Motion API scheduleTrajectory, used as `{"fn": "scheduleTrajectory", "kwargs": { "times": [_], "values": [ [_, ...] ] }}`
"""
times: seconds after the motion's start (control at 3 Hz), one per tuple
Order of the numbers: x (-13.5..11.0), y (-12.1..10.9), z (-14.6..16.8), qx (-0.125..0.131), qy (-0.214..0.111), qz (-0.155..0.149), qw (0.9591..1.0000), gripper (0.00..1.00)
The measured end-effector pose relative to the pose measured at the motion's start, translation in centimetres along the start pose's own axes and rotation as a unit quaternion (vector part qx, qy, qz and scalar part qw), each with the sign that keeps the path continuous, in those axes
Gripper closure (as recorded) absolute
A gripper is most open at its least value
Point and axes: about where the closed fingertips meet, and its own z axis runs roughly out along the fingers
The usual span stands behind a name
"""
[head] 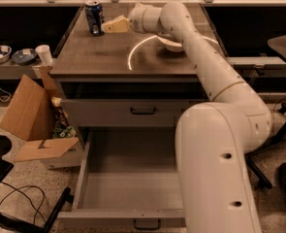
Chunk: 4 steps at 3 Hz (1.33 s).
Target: Place pepsi can into middle drawer
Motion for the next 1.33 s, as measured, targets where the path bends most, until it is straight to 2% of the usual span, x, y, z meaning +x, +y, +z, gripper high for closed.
{"fn": "scheduleTrajectory", "kwargs": {
  "times": [0.33, 0.67, 1.0, 1.33],
  "values": [
    [-0.7, 0.2, 2.7, 0.011, -0.011, 0.014, 0.9998, 0.00],
    [-1.2, 1.7, 5.9, 0.006, -0.030, 0.017, 0.9994, 0.00],
    [-1.1, 2.1, 7.4, 0.003, -0.037, 0.018, 0.9991, 0.00],
    [-0.2, 1.6, 8.4, 0.013, -0.043, 0.032, 0.9985, 0.00]
  ]
}}
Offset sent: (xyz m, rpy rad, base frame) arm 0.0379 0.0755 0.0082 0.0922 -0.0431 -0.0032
